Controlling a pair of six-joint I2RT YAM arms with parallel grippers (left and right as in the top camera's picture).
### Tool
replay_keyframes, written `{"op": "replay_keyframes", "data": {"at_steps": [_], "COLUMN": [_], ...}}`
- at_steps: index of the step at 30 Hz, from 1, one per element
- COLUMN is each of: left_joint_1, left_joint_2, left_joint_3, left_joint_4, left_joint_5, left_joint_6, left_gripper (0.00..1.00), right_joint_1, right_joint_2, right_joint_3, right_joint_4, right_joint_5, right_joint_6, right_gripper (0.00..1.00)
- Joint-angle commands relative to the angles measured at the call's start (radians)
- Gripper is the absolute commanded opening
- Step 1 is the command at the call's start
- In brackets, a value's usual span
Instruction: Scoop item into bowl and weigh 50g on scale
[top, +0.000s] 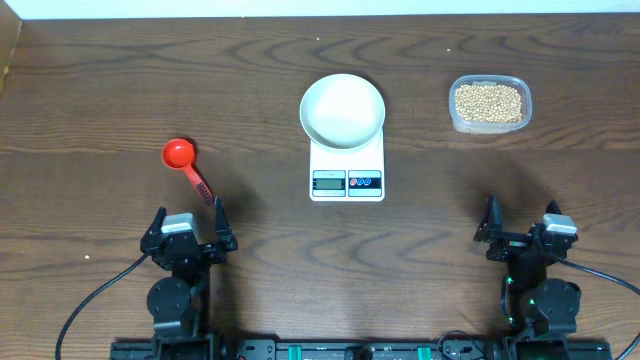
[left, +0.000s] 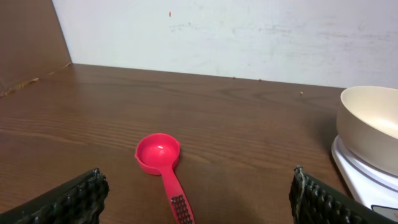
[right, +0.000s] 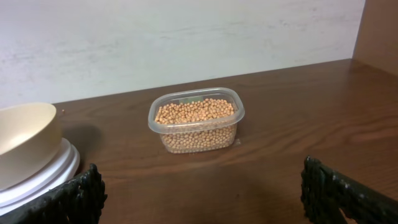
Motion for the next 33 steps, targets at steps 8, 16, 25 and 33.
{"op": "replay_keyframes", "data": {"at_steps": [8, 16, 25, 33], "left_joint_1": [0.005, 0.005, 0.005, 0.005], "left_joint_2": [-0.005, -0.005, -0.005, -0.005], "left_joint_3": [-0.033, -0.033, -0.033, -0.033], "left_joint_4": [-0.014, -0.014, -0.012, -0.011], "left_joint_5": [-0.024, -0.024, -0.035, -0.026], "left_joint_6": [0.014, 0.014, 0.033, 0.07], "left_gripper": [0.95, 0.95, 0.95, 0.95], "right_joint_1": [-0.003, -0.003, -0.003, -0.003], "right_joint_2": [0.001, 0.001, 0.001, 0.002], "right_joint_3": [-0.002, -0.002, -0.002, -0.002], "right_joint_4": [-0.002, -0.002, -0.002, -0.003], "right_joint_5": [0.011, 0.011, 0.011, 0.011], "right_joint_6": [-0.006, -0.006, -0.006, -0.006], "right_gripper": [0.99, 0.99, 0.99, 0.99]}}
